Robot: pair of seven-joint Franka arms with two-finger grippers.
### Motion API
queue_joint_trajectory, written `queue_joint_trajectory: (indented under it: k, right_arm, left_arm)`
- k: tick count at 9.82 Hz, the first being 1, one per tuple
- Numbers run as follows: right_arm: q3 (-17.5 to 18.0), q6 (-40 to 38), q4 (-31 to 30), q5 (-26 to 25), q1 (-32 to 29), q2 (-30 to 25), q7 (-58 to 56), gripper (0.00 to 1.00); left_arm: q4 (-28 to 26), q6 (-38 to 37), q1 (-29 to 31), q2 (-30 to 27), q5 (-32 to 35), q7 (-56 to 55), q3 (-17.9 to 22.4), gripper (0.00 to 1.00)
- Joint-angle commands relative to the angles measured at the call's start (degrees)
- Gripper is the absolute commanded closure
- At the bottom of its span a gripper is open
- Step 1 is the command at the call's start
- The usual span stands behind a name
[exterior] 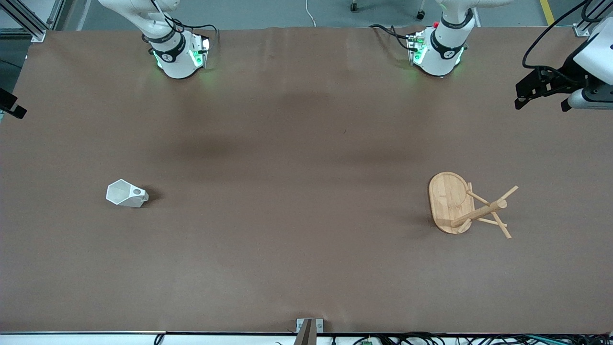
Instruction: Hang cup on rack
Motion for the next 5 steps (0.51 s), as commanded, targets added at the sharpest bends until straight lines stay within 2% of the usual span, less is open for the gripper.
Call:
queue_joint_trajectory:
  k: [1,5]
  right_arm:
    - [0.0,-0.4,0.8,-0.2,-0.1,0.4,-0.7,0.00]
    - [0.0,-0.5,0.8,-0.2,-0.1,0.4,-0.7,0.00]
  left_arm:
    - [0.3,-1.2,-0.3,1.5,0.8,-0.3,0.0,0.00]
    - [0.5,-1.2,-0.2,1.6,0.7,0.4,0.0,0.00]
